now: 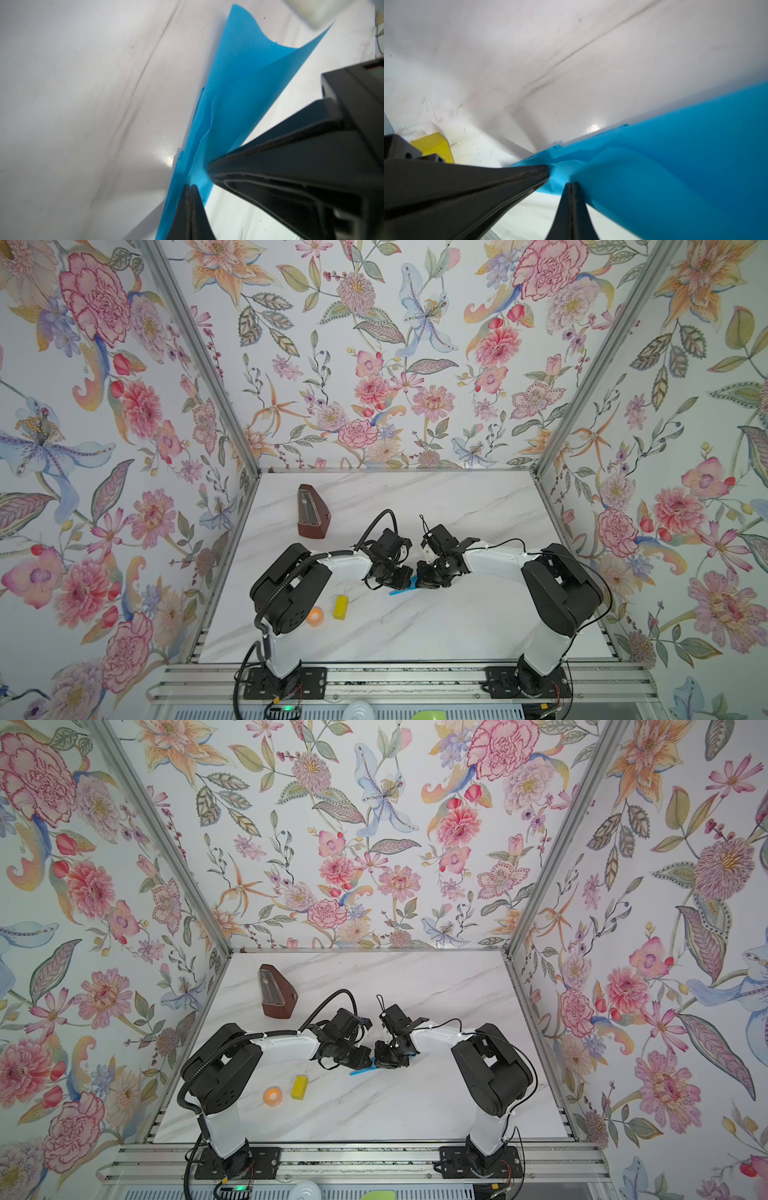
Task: Fold a paper plane with a square sheet of paper (fold left side to right side)
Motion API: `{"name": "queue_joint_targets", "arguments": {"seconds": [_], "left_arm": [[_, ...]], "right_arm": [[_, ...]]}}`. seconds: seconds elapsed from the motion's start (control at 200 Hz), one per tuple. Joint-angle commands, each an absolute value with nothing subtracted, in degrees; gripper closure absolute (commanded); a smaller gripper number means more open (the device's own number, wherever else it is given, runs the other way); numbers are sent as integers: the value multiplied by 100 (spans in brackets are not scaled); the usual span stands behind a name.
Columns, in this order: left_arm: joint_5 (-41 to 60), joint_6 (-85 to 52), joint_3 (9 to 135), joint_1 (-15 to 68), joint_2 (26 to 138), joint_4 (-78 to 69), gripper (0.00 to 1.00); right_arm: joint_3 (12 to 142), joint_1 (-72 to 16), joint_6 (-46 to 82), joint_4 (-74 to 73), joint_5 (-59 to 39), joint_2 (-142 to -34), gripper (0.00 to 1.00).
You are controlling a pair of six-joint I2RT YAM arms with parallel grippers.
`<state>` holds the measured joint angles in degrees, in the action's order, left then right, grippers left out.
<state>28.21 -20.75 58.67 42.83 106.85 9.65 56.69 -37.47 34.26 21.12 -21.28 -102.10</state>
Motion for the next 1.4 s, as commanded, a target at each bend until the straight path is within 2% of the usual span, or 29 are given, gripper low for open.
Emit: {"name": "queue_joint_targets", "arguments": {"seconds": [0.0,0.15,0.35,0.535,0.701,0.911,1.391], "left_arm": [[2291,-1892,5768,4285,10903,1728,100],[2044,-1756,5888,4111,10849,1815,100],[1701,-1532,6388,3874,10662,2040,100],[1880,-1781,6501,3973,10250,2096,98],[1683,-2463,6126,4377,9983,1909,95],[1504,-3217,5623,4607,9874,1656,97],[1581,-3147,5724,4614,10139,1490,100]], "right_arm": [[5514,-3744,3283,2429,-1764,-10530,100],[5161,-3789,3783,1995,-2071,-10378,100],[4615,-3973,5142,861,-2294,-10207,100],[4270,-4146,6220,-179,-2208,-10214,100],[4263,-4201,6346,-190,-1974,-10242,100],[4313,-4192,6266,-115,-1927,-10254,100],[4334,-4199,6227,7,-1849,-10213,100]]}}
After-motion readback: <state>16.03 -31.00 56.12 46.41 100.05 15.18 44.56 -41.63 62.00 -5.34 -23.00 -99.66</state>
